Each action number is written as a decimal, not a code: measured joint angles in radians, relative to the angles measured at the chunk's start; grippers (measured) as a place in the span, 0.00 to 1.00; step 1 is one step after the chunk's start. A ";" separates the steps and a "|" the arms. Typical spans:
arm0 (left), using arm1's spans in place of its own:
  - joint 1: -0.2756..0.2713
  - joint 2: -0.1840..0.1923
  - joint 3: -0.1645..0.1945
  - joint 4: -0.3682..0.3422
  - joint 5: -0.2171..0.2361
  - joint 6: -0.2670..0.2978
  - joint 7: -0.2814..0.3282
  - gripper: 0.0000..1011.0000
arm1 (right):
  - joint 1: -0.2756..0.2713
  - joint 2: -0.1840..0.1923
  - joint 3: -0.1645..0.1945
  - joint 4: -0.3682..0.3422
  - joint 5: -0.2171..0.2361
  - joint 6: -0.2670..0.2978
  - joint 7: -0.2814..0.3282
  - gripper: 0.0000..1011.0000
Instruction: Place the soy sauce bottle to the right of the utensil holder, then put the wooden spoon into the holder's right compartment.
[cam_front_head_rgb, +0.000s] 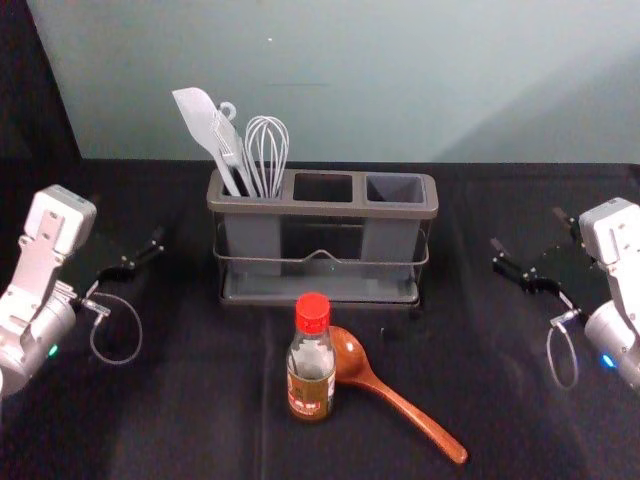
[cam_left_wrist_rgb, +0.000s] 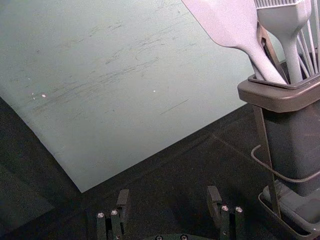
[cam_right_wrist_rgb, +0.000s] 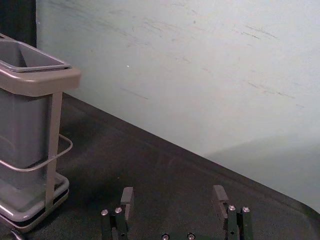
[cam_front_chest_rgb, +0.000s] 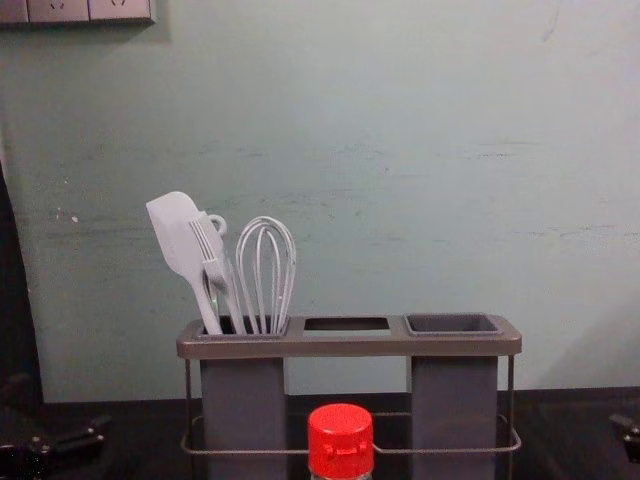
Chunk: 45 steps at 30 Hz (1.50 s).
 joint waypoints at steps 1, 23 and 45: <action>0.000 0.000 0.000 0.000 0.000 0.000 0.000 0.99 | 0.000 0.000 0.000 0.000 0.000 0.000 0.000 0.99; 0.000 0.000 0.000 0.000 0.000 0.000 0.000 0.99 | -0.130 0.023 0.051 -0.136 -0.041 -0.026 -0.062 0.99; 0.000 0.000 0.000 0.000 0.000 0.000 0.000 0.99 | -0.416 0.032 0.061 -0.409 -0.042 -0.142 -0.023 0.99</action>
